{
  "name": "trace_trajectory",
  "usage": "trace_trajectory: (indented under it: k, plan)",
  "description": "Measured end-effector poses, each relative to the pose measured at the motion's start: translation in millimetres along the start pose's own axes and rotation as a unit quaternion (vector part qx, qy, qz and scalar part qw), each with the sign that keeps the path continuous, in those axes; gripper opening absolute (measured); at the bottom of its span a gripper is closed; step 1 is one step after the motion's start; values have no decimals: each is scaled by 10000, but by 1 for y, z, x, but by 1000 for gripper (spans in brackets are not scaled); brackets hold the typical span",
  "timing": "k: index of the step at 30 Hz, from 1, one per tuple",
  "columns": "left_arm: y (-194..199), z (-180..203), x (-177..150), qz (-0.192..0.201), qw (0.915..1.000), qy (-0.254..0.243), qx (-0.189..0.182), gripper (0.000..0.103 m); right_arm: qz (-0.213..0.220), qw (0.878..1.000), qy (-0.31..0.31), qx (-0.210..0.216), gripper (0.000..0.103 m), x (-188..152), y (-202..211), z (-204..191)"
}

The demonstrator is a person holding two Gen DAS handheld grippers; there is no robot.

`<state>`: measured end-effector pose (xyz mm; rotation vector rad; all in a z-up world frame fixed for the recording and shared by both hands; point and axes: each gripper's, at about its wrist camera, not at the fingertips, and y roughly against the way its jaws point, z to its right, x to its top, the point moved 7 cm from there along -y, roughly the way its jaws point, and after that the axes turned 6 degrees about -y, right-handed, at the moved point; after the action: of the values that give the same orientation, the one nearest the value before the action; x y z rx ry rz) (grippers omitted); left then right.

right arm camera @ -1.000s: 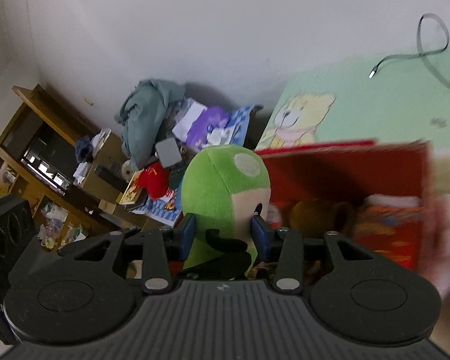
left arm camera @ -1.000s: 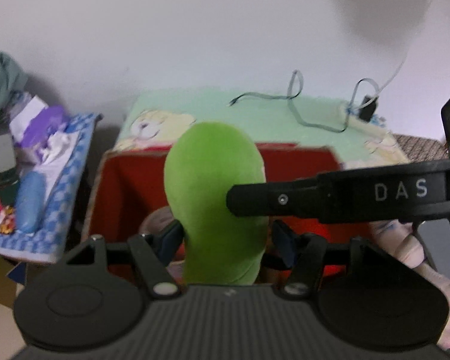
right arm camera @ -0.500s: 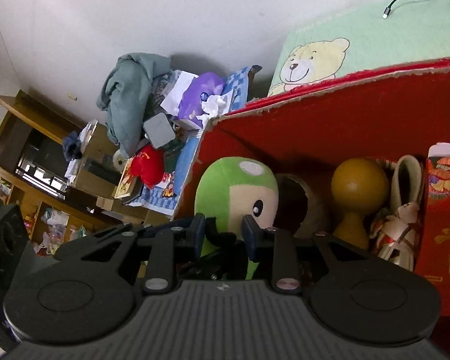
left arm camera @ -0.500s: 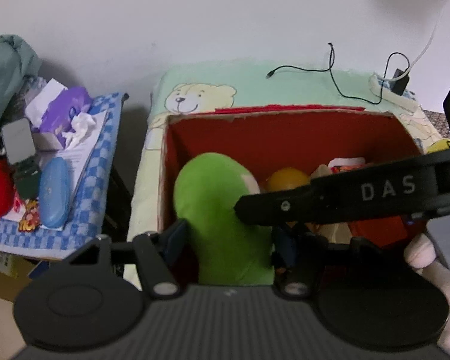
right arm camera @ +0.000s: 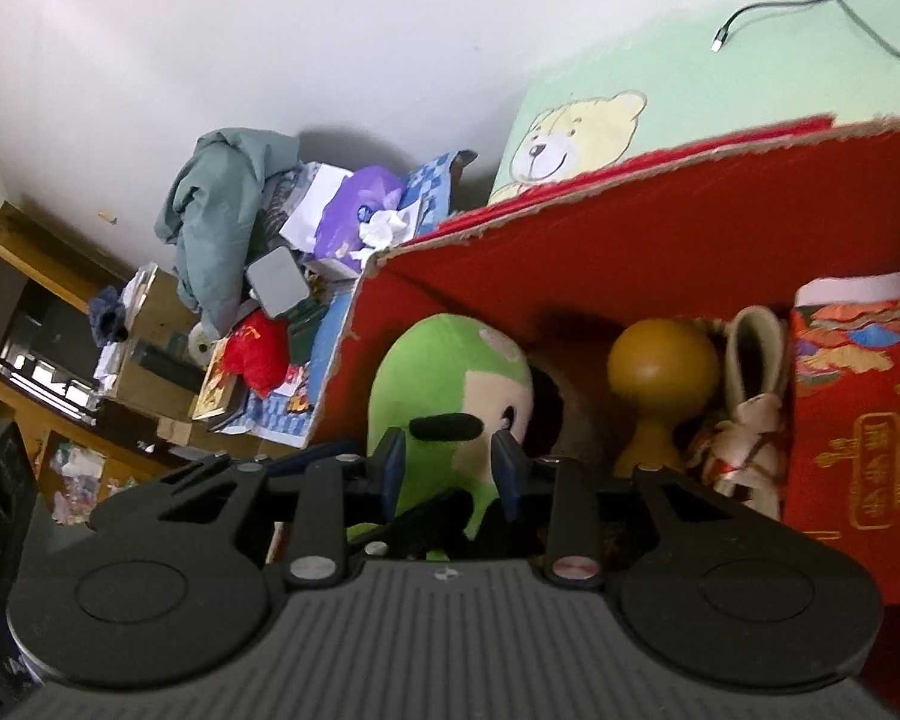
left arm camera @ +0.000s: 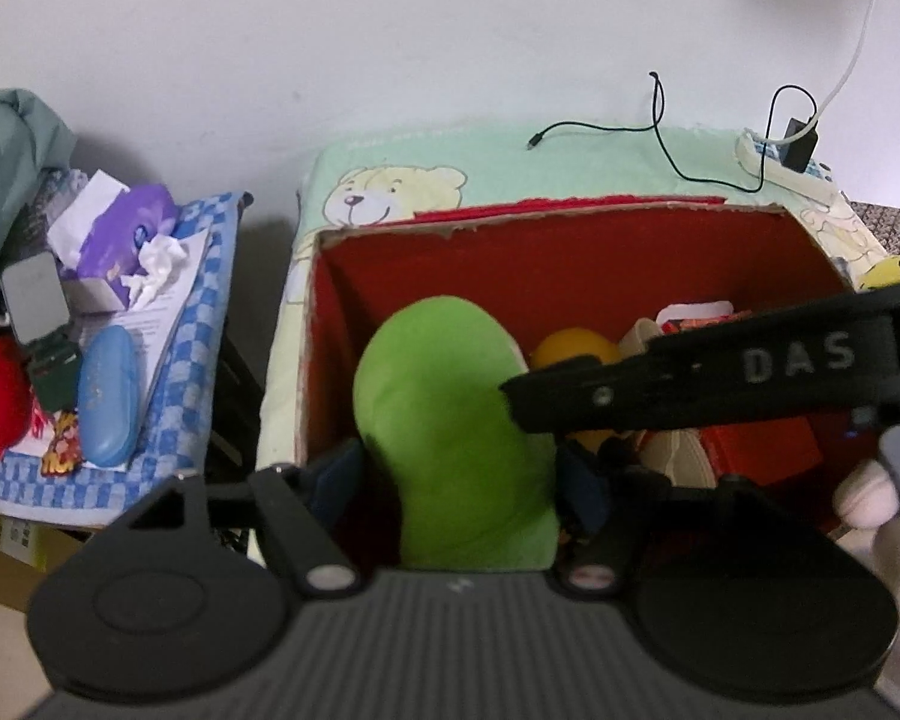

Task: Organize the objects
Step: 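Carry the green plush into the red box and release it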

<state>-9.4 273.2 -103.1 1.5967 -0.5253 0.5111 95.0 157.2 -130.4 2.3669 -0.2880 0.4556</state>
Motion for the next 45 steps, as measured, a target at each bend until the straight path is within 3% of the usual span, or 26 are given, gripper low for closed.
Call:
trace_trajectory:
  k: [9,21,45]
  plan:
    - [-7,6,-2,-119,9998,69,-146,74,346,9982,-27,-479,36,5,13,25]
    - [-14,6,-3,-255,9996,93,49,75,528,9950,-197,-822,35,3,31,53]
    - [-8,28,7,-296,9992,-12,261,74,786,9941,-281,-697,35,-3,60,58]
